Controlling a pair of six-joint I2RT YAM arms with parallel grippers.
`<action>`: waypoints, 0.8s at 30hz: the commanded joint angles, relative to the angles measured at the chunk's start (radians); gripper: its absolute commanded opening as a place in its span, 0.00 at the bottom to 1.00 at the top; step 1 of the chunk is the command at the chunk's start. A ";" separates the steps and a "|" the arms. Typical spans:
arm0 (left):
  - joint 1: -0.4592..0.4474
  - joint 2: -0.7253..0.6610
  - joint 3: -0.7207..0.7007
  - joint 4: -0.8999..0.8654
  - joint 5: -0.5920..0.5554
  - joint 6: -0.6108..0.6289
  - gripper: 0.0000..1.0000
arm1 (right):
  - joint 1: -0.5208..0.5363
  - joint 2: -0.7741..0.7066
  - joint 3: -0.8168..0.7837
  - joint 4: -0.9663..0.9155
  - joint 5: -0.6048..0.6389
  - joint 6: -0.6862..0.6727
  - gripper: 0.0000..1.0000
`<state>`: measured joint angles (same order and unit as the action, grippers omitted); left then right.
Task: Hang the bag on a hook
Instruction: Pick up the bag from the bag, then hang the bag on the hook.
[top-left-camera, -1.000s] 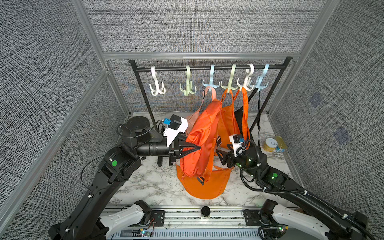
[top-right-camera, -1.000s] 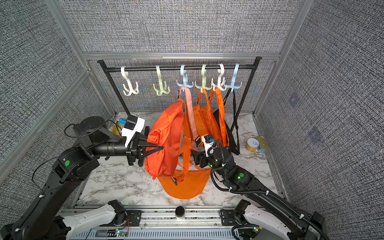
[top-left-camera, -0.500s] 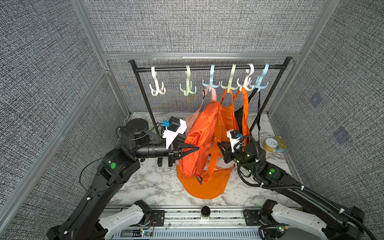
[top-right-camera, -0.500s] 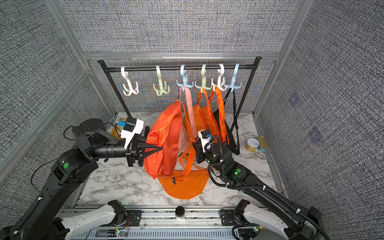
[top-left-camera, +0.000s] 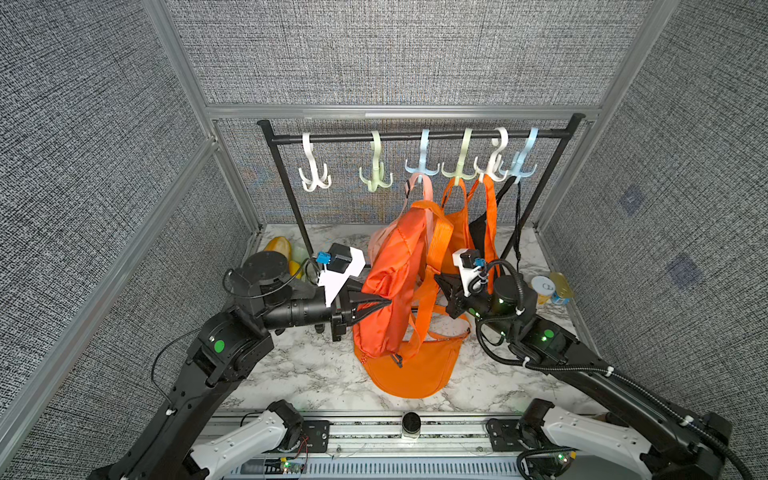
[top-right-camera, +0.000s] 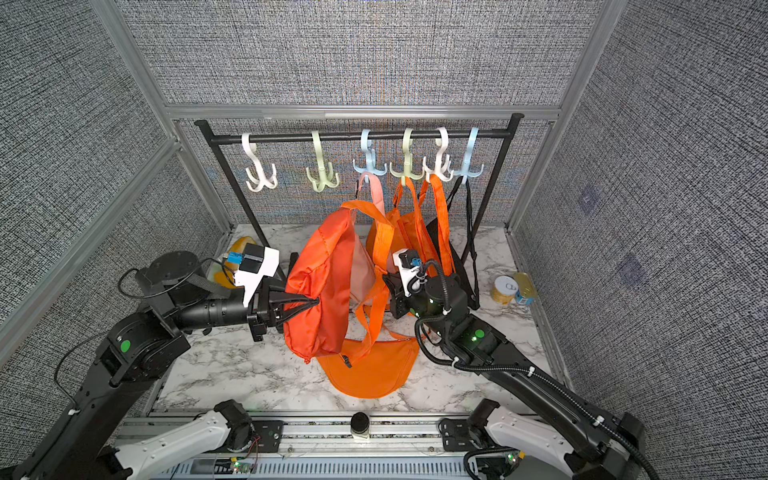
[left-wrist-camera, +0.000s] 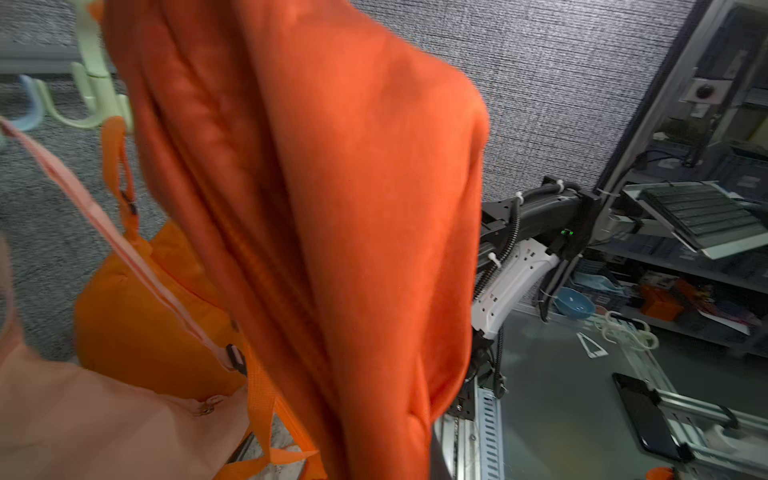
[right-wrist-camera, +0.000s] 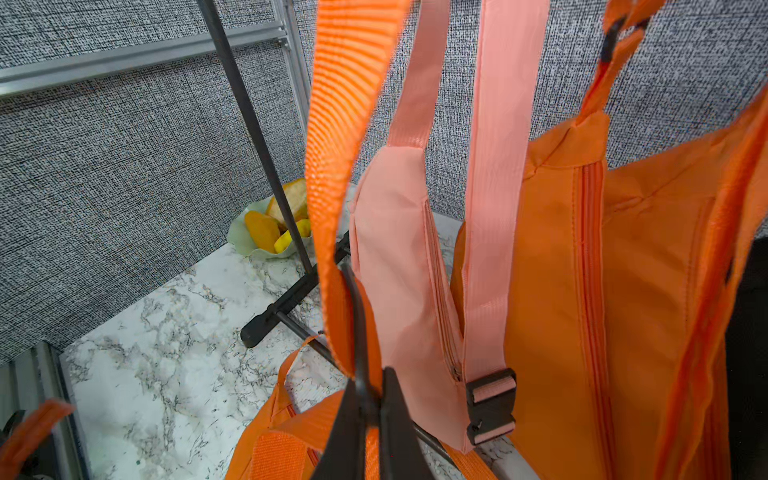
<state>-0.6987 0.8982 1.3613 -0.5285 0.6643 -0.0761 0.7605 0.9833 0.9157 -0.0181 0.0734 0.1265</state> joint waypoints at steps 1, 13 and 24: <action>0.000 -0.055 -0.076 0.094 -0.265 -0.033 0.00 | -0.001 0.024 0.076 0.009 -0.008 -0.024 0.00; 0.001 -0.140 -0.201 0.185 -0.473 -0.080 0.00 | 0.000 0.295 0.497 -0.115 -0.052 -0.099 0.00; 0.001 -0.183 -0.177 0.225 -0.556 -0.047 0.00 | 0.000 0.357 0.626 -0.134 0.006 -0.148 0.00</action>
<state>-0.6987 0.7120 1.1770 -0.3477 0.1532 -0.1349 0.7601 1.3357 1.5249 -0.1467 0.0547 0.0006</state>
